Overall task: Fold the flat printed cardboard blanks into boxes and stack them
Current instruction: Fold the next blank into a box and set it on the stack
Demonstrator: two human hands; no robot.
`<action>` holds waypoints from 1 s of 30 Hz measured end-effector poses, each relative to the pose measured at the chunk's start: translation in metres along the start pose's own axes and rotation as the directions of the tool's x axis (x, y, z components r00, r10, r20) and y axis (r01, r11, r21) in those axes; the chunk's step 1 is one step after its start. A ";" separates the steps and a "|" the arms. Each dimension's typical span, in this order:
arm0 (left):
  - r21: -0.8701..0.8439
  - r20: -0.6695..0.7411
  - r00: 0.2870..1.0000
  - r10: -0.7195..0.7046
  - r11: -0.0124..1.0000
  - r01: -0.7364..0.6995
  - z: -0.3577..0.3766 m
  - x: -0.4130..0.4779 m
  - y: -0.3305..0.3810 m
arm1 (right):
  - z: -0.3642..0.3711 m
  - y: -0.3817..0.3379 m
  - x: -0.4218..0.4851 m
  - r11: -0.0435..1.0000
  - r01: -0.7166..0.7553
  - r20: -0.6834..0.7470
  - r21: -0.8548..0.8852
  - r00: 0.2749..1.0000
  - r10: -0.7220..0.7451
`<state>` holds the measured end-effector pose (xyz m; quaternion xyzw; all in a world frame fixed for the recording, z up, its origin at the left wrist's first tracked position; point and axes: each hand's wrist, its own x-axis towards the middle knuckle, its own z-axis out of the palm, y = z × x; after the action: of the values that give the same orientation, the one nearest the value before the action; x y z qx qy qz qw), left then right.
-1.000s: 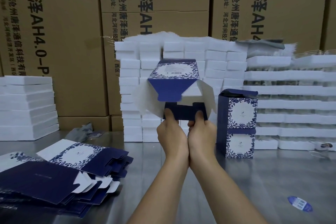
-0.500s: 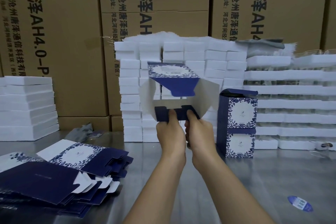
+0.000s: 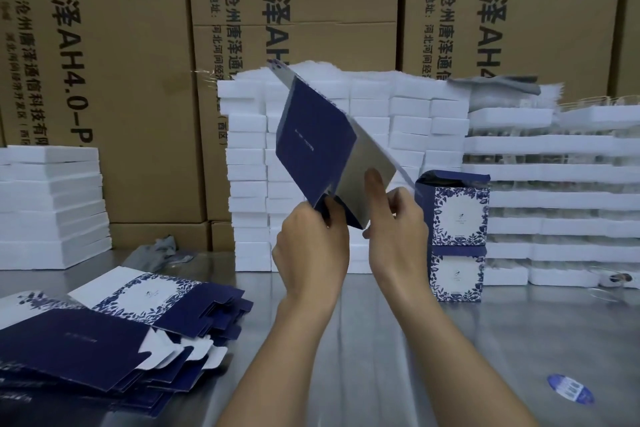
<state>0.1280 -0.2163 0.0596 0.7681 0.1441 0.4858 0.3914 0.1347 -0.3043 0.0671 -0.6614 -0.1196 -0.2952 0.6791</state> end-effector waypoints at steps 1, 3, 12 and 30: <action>-0.003 -0.009 0.999 0.042 0.999 -0.043 -0.002 0.001 0.001 | -0.002 -0.004 0.000 0.999 -0.028 0.021 -0.025 0.999 0.028; -0.018 -0.015 0.990 0.138 0.990 -0.139 -0.008 0.003 0.004 | -0.006 -0.009 0.005 0.994 -0.100 0.054 -0.038 0.993 0.102; -0.066 0.015 0.913 0.408 0.911 -0.406 -0.035 0.015 0.026 | -0.046 -0.006 0.037 0.959 -0.148 0.384 0.241 0.922 0.046; -0.242 0.346 0.923 0.168 0.966 -0.085 -0.038 0.021 0.024 | -0.019 -0.004 0.020 0.782 -0.585 0.407 0.217 0.782 0.472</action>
<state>0.1017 -0.2022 0.0992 0.8036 -0.0364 0.3728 0.4625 0.1439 -0.3278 0.0799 -0.5837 -0.0866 0.0501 0.8058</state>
